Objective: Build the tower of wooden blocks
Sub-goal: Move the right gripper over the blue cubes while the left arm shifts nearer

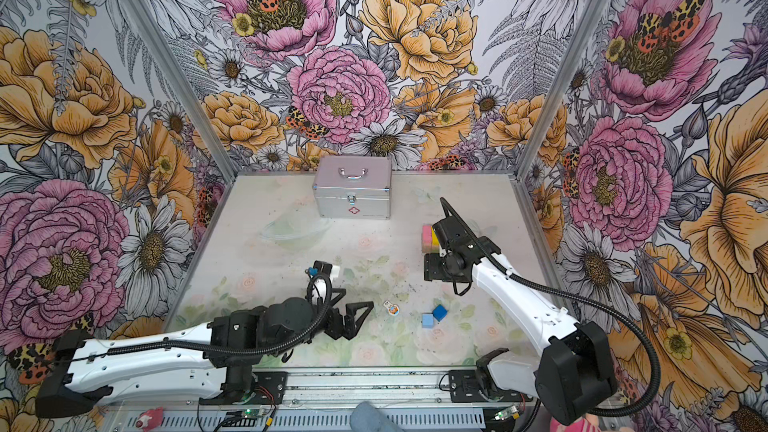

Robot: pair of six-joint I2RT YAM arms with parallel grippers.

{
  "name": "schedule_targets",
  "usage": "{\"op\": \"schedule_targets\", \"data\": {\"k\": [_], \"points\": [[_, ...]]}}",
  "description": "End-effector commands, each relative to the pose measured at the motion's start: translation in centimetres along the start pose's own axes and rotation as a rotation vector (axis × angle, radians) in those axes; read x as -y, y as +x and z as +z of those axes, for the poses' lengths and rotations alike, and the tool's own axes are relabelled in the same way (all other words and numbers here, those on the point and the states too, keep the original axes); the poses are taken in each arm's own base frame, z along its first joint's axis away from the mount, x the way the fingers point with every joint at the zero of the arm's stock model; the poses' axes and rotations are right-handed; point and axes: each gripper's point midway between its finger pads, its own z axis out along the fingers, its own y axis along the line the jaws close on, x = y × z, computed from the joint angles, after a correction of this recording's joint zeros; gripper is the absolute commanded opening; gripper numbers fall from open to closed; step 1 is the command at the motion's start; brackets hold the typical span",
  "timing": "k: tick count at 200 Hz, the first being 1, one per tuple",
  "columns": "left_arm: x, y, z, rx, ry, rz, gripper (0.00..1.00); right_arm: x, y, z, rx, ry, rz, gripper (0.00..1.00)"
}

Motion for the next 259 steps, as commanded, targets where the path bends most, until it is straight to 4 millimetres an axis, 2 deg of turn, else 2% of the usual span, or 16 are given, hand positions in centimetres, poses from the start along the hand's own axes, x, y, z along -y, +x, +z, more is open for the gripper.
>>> {"op": "schedule_targets", "data": {"k": [1, 27, 56, 69, 105, 146, 190, 206, 226, 259], "points": [[-0.7, 0.5, 0.1, 0.065, -0.106, -0.012, 0.99, 0.5, 1.0, -0.5, 0.051, 0.033, 0.022, 0.71], [1.1, 1.6, 0.9, 0.013, -0.115, 0.059, 0.99, 0.0, 2.6, -0.7, 0.066, -0.004, 0.027, 0.67], [2.4, 1.8, 1.3, -0.015, -0.123, 0.119, 0.98, 0.3, 3.7, -0.6, 0.067, -0.011, 0.051, 0.61], [2.6, 1.9, 1.3, -0.018, -0.121, 0.127, 0.99, 0.6, 4.0, -0.4, 0.066, -0.003, 0.065, 0.58], [2.4, 1.2, 0.5, 0.002, -0.115, 0.117, 0.99, 1.2, 4.8, 0.5, 0.038, 0.028, 0.088, 0.57], [-0.4, -0.9, -0.9, 0.051, -0.156, 0.147, 0.99, 1.7, 5.3, 1.1, 0.020, 0.053, 0.165, 0.59], [-4.9, -5.0, -1.6, 0.126, -0.170, 0.097, 0.99, 1.9, 6.5, 2.1, -0.037, 0.071, 0.266, 0.63], [-6.2, -5.8, -1.7, 0.140, -0.172, 0.087, 0.99, 2.0, 6.9, 2.3, -0.048, 0.074, 0.297, 0.64], [-7.1, -6.0, -1.2, 0.128, -0.165, 0.095, 0.99, 2.0, 7.2, 2.3, -0.054, 0.071, 0.333, 0.65], [-6.7, -4.8, 1.0, 0.054, -0.129, 0.145, 0.99, 2.2, 7.7, 2.3, -0.072, 0.088, 0.357, 0.65]]}}
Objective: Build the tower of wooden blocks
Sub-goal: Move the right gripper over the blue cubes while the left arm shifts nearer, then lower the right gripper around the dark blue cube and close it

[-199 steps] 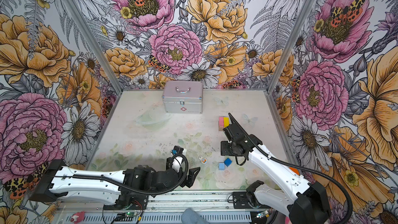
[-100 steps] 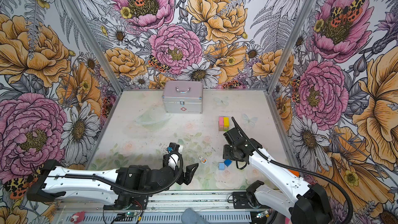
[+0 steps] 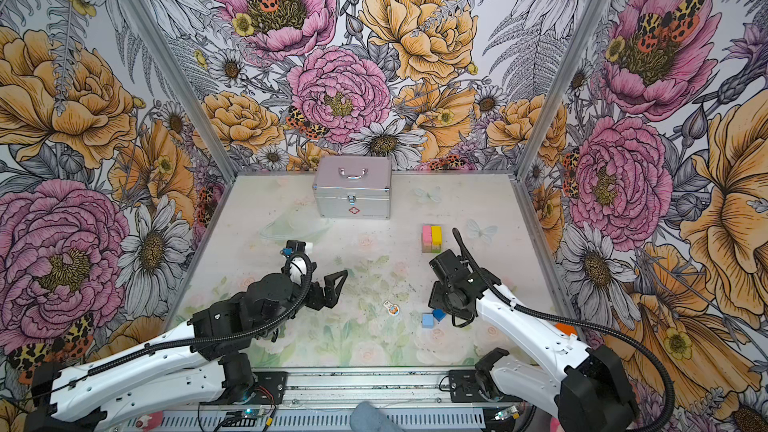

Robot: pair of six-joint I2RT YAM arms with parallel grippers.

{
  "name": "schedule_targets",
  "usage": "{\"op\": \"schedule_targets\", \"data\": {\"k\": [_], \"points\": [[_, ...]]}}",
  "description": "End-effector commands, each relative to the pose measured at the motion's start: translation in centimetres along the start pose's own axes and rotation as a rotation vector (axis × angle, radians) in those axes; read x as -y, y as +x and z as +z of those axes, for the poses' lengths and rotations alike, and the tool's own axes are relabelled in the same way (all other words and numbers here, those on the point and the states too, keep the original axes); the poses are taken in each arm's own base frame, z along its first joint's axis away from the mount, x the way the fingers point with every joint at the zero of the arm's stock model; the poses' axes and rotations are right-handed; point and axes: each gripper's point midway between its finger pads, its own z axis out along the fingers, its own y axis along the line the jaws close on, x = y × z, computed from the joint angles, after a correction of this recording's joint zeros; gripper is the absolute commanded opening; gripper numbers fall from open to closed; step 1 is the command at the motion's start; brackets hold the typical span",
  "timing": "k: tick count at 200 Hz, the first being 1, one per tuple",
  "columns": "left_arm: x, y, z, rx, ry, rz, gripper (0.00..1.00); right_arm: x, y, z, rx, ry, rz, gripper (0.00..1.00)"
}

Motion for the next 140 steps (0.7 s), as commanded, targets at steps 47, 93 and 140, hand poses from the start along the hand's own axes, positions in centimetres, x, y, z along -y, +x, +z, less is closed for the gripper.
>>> {"op": "schedule_targets", "data": {"k": [47, 93, 140], "points": [[4.7, 2.5, 3.0, -0.169, 0.179, 0.159, 0.99, -0.1, 0.5, -0.1, -0.018, 0.005, 0.060, 0.65], [5.1, 2.6, 3.0, -0.214, 0.206, 0.219, 0.99, -0.2, 0.7, -0.1, -0.014, 0.005, 0.060, 0.65], [5.2, 1.9, 3.1, -0.202, 0.227, 0.232, 0.99, 0.0, 1.2, 0.3, -0.033, 0.014, 0.053, 0.65]]}}
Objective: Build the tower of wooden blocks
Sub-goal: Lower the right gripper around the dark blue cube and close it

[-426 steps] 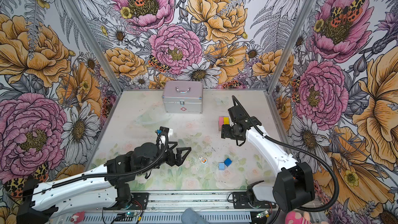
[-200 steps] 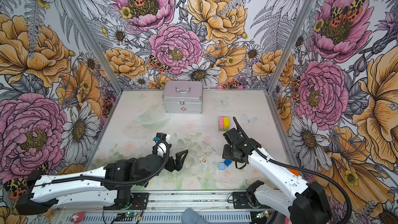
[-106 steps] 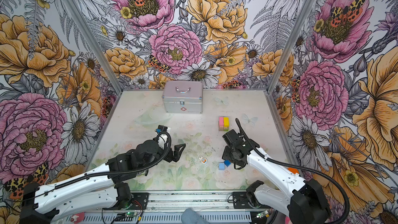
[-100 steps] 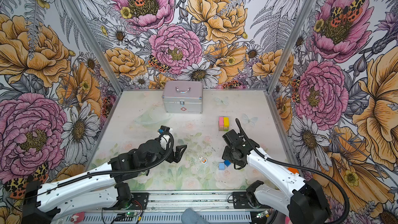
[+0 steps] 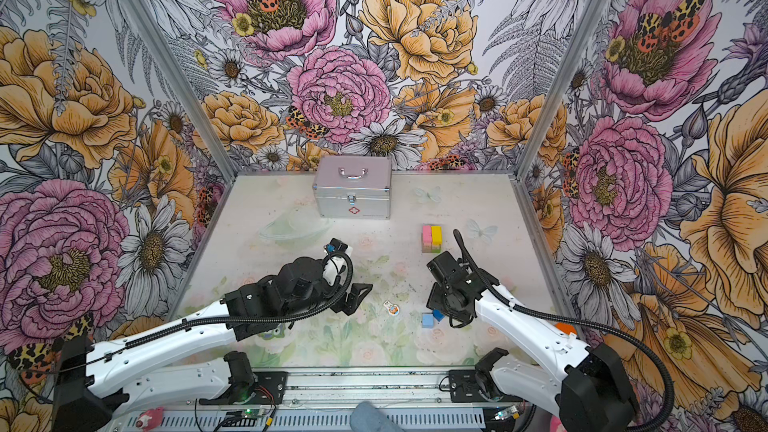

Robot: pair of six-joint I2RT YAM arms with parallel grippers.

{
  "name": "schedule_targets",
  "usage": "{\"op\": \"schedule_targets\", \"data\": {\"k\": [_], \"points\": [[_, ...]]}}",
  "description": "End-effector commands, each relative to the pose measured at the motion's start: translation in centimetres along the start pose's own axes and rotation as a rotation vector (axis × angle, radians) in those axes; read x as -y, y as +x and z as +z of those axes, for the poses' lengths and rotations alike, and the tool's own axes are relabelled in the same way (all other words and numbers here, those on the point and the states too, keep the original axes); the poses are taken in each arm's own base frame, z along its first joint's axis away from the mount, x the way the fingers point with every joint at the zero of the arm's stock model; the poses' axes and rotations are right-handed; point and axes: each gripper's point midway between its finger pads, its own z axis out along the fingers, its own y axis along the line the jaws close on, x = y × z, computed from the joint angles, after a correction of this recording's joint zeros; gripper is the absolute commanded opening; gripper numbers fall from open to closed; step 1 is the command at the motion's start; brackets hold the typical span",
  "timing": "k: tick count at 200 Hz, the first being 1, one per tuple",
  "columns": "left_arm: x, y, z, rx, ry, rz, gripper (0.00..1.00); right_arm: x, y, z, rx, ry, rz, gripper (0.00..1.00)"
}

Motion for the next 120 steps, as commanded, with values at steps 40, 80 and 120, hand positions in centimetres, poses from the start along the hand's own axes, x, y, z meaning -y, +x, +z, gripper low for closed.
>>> {"op": "schedule_targets", "data": {"k": [40, 80, 120], "points": [[0.58, -0.33, -0.12, -0.012, 0.051, 0.045, 0.99, 0.27, 0.41, 0.41, -0.019, 0.021, 0.002, 0.65], [0.52, -0.19, 0.08, -0.012, 0.053, 0.034, 0.99, 0.42, 0.76, 0.78, -0.032, 0.034, 0.007, 0.63], [0.44, -0.31, 0.20, 0.001, 0.061, 0.019, 0.99, 0.75, 0.96, 1.18, -0.034, 0.051, 0.026, 0.59]]}}
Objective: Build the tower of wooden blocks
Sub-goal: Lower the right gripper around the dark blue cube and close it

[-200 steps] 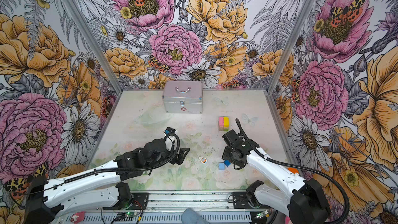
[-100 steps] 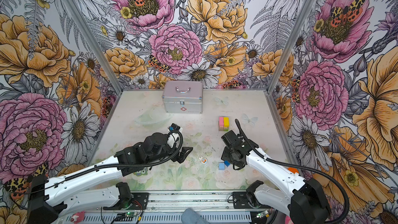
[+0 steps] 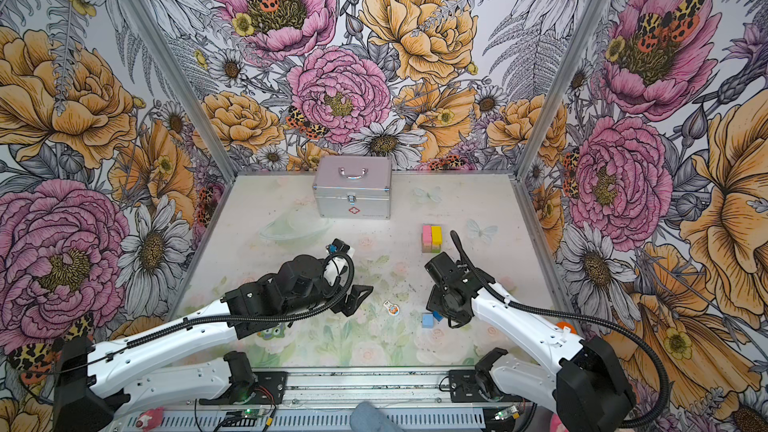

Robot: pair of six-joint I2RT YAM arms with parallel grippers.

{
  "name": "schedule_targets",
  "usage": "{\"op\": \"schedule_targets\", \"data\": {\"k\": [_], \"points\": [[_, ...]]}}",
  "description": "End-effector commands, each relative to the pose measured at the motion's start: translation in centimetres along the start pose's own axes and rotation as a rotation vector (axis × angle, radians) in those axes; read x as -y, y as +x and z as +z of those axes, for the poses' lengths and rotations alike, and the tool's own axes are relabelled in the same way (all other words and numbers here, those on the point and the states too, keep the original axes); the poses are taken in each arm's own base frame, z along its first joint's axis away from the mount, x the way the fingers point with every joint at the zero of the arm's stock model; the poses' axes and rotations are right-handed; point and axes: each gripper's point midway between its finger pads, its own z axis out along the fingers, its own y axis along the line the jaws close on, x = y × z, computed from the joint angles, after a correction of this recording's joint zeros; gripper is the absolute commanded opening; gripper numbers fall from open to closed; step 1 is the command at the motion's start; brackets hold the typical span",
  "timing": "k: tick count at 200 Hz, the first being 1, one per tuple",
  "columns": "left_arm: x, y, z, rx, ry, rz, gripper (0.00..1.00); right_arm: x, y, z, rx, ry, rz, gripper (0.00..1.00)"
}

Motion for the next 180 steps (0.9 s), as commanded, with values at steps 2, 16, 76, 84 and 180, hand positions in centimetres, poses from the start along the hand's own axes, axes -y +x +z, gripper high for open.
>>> {"op": "schedule_targets", "data": {"k": [2, 16, 76, 84, 180], "points": [[0.2, -0.5, 0.0, 0.020, 0.026, -0.005, 0.99, 0.4, 0.3, 0.4, -0.001, 0.021, 0.020, 0.59], [0.2, -0.4, 0.0, 0.020, 0.028, -0.011, 0.99, 0.4, 0.2, 0.5, 0.003, 0.021, 0.027, 0.58], [0.2, -0.6, 0.1, 0.039, 0.043, -0.030, 0.99, 0.0, 0.0, 1.0, -0.003, 0.026, 0.036, 0.57], [0.2, -0.6, 0.1, 0.040, 0.043, -0.032, 0.99, 0.0, 0.0, 1.1, -0.004, 0.028, 0.037, 0.57], [-0.6, -0.6, 0.1, 0.042, 0.033, -0.043, 0.99, -0.5, -0.6, 2.0, -0.009, 0.051, 0.035, 0.57]]}}
